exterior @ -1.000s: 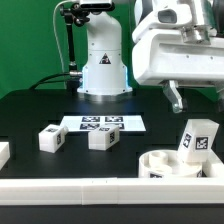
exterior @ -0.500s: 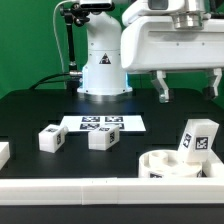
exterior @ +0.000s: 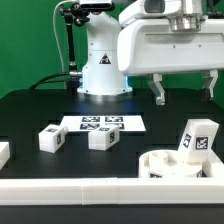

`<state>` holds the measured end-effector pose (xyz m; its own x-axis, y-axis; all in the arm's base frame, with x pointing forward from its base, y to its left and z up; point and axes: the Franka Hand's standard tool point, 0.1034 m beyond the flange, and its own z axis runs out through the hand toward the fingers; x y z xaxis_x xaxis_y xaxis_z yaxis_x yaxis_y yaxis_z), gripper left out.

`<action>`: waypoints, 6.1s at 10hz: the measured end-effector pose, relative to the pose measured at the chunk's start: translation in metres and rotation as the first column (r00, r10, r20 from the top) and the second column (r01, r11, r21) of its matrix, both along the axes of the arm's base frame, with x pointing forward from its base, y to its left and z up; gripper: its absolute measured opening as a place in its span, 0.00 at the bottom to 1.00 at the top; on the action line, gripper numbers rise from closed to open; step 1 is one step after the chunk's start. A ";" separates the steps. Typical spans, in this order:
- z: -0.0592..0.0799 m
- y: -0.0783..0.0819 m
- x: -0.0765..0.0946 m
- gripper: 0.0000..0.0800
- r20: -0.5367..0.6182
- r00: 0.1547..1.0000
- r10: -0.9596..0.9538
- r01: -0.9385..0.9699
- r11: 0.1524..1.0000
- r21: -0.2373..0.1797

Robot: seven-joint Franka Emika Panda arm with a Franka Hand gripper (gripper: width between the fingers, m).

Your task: Assemble stool

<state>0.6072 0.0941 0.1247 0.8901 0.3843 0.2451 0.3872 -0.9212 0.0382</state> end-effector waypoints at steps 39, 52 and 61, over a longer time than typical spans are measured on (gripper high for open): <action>-0.051 0.008 0.000 0.43 -0.120 0.800 0.588 -0.600 0.786 -0.149; -0.054 -0.002 -0.005 0.43 -0.125 0.942 -0.313 0.322 0.945 0.061; -0.055 0.016 -0.008 0.43 -0.262 0.502 -0.824 0.864 0.488 0.121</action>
Offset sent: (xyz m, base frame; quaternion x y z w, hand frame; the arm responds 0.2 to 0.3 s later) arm 0.0000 0.0000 0.0000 0.0000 0.0000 0.0000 1.0000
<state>0.5991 0.1102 0.0697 0.7860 -0.6163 0.0480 -0.6007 -0.7799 -0.1759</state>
